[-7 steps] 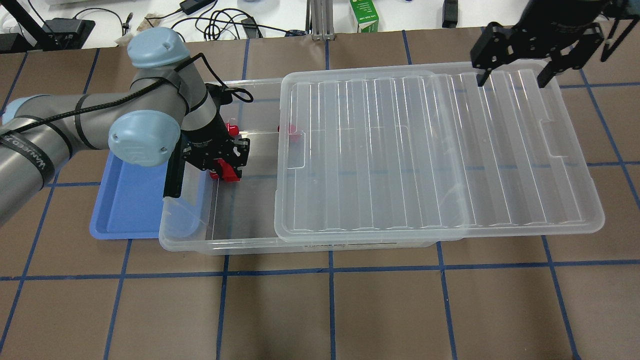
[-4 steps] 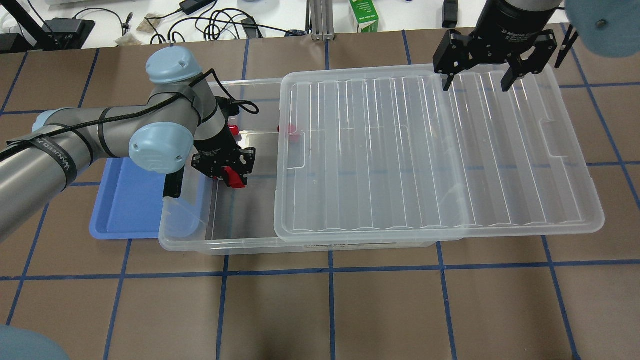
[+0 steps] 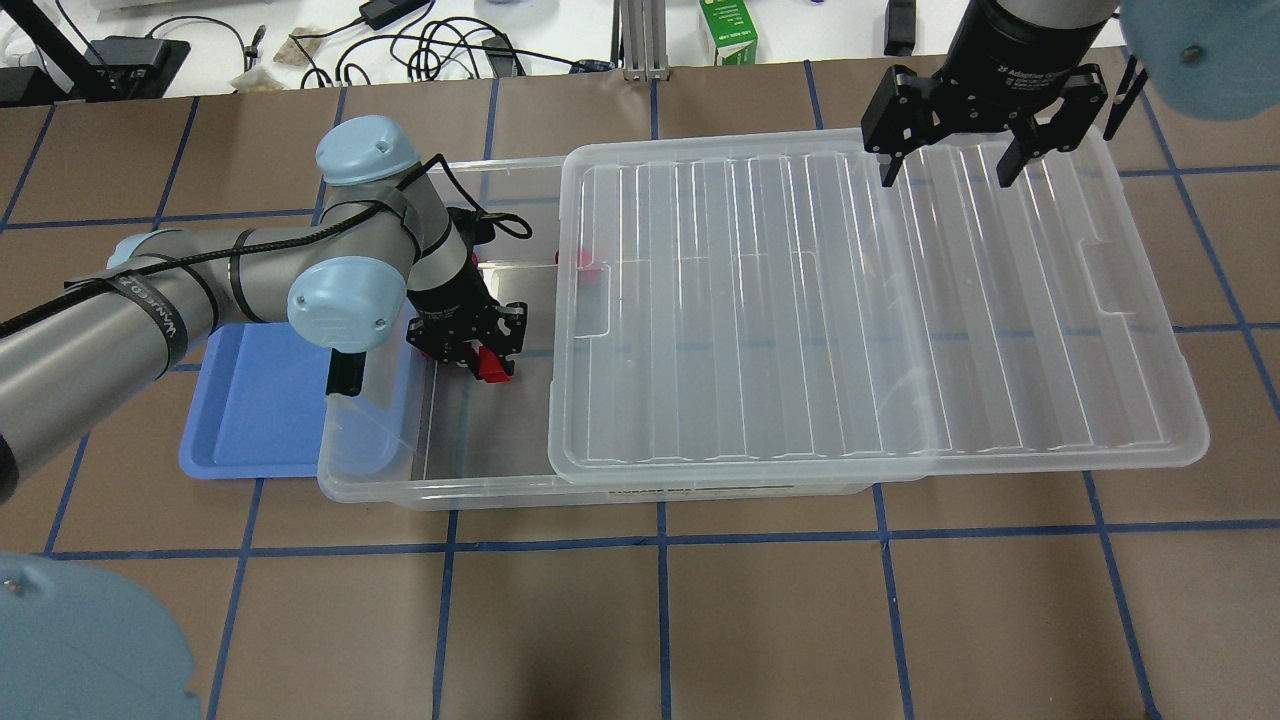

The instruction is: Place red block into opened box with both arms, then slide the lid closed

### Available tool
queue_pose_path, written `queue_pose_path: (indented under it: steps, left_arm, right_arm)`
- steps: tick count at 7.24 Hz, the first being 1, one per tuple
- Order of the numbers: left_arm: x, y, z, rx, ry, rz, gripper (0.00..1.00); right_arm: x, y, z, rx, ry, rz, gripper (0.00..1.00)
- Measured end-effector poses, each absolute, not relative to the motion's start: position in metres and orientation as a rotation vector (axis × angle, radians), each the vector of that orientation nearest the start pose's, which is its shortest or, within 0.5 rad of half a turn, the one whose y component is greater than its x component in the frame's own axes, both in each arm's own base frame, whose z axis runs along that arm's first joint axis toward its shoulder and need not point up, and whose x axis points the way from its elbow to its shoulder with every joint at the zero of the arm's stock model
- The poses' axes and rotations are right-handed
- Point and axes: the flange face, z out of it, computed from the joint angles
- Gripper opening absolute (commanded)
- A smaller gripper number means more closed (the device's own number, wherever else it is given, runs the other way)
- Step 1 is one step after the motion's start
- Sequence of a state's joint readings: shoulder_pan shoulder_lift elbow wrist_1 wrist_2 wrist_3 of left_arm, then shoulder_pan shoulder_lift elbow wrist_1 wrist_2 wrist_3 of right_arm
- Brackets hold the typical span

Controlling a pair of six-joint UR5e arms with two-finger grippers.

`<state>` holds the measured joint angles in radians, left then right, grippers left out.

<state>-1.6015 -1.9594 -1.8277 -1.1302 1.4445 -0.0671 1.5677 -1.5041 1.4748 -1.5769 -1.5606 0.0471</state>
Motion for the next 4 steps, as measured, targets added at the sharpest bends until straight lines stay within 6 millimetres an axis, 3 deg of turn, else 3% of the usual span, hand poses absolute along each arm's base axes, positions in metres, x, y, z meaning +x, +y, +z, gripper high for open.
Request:
queue_pose_path:
  steps: [1, 2, 3, 4]
  left_arm:
    - [-0.1627, -0.5477, 0.1975, -0.085, 3.235, 0.357, 0.14]
    - [-0.1626, -0.5481, 0.1935, -0.087, 3.232, 0.368, 0.89]
    - [-0.1623, -0.5482, 0.1913, -0.078, 3.229, 0.373, 1.00]
    - [-0.1619, -0.5489, 0.1930, -0.064, 3.230, 0.366, 1.00]
  right_arm:
    - [0.1327, -0.5239, 0.5018, 0.076, 3.129, -0.054, 1.00]
    - [0.1327, -0.5238, 0.5018, 0.075, 3.129, -0.054, 1.00]
    - [0.1327, -0.5237, 0.5019, 0.074, 3.130, -0.055, 1.00]
    - [0.1326, -0.5236, 0.5019, 0.074, 3.130, -0.054, 1.00]
